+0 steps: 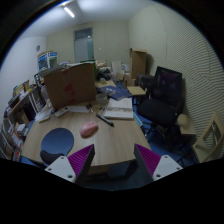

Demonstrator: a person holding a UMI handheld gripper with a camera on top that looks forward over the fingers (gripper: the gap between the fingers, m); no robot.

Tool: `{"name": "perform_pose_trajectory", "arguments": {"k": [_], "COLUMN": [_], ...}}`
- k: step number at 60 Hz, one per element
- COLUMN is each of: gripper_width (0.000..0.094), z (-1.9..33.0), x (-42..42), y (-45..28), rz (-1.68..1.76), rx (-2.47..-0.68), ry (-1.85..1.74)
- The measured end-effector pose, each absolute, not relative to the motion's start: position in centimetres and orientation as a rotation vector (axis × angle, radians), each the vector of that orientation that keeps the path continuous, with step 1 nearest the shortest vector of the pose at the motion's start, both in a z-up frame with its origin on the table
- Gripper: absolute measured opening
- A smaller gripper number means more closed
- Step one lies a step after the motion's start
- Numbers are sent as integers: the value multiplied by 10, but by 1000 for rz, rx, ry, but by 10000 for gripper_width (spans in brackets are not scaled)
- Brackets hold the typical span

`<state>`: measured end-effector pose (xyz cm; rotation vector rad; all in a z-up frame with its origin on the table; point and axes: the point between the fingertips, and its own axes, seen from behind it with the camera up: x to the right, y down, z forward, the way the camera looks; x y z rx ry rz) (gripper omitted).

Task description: Arrange mouse

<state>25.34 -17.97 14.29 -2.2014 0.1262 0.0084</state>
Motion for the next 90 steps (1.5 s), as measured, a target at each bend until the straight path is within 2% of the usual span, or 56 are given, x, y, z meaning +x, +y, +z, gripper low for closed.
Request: {"name": "perform_pose_trajectory", "arguments": {"k": [15, 33, 45, 63, 69, 70, 71, 74, 85, 90], "gripper_width": [811, 819, 820, 816, 749, 671, 676, 486, 351, 343], "z": [119, 40, -12, -16, -15, -15, -15, -16, -12, 36], "x": [226, 137, 116, 109, 109, 109, 109, 106, 111, 109], "y": [-150, -66, -7, 81, 97, 98, 99, 100, 95, 87], "rz": [102, 302, 272, 108, 79, 70, 68, 76, 90, 67], "rx": [-2204, -2255, -2306, -2230, -2191, -2189, -2188, -2193, -2251, -2167], "ry": [87, -108, -144, -140, -94, -89, -91, -88, 21, 13]}}
